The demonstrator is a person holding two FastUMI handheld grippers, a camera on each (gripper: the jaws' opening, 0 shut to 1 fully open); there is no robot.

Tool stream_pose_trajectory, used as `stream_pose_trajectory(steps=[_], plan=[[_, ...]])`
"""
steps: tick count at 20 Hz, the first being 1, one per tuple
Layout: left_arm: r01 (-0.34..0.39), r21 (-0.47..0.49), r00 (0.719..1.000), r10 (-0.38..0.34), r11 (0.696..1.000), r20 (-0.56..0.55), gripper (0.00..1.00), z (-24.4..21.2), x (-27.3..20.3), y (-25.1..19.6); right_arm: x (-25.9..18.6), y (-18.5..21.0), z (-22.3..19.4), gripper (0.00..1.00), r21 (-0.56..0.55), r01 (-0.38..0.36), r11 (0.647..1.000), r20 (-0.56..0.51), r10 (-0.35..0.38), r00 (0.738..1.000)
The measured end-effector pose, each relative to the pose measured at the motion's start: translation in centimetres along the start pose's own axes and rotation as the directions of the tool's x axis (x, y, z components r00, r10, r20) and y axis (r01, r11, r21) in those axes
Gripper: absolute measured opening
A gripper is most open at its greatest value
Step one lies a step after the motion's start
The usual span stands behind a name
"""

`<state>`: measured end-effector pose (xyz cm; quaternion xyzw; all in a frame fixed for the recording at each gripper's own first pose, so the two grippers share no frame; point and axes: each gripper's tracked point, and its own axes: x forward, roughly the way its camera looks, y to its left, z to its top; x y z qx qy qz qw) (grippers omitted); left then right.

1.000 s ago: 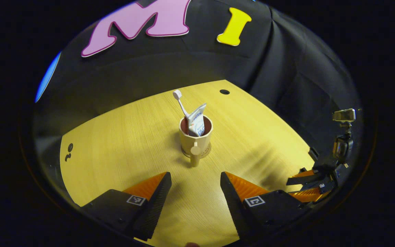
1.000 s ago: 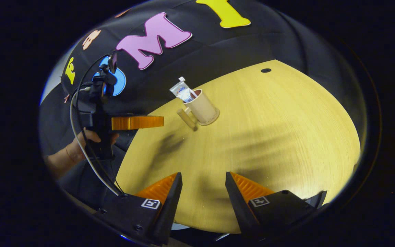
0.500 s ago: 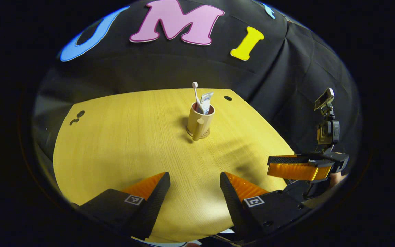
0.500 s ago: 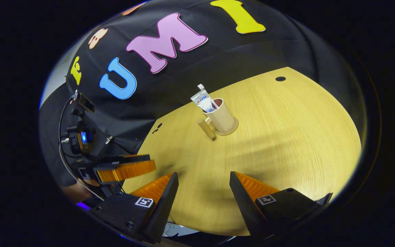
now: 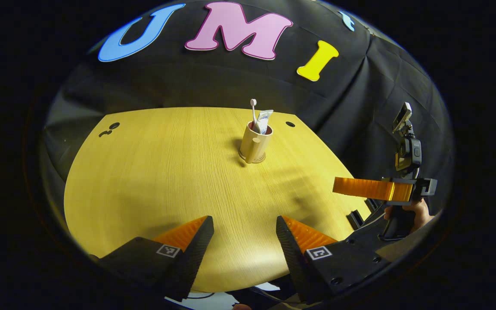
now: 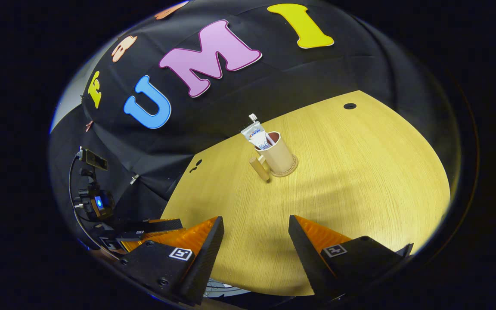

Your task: Put the toothbrush and toothpaste on the desktop into the cup, then pick up the cup and place it on the coaster on the desktop.

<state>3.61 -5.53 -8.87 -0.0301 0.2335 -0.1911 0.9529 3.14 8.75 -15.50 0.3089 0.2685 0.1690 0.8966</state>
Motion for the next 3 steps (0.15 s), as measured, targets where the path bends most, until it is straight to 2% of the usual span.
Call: stream_pose_trajectory(steps=[3], plan=[[0.012,-0.025,1.000,-0.012,1.000,0.002,0.90,-0.03,0.14,-0.07,-0.23,-0.18,0.15,0.93,0.000,0.008,1.000,0.006,-0.008,1.000]])
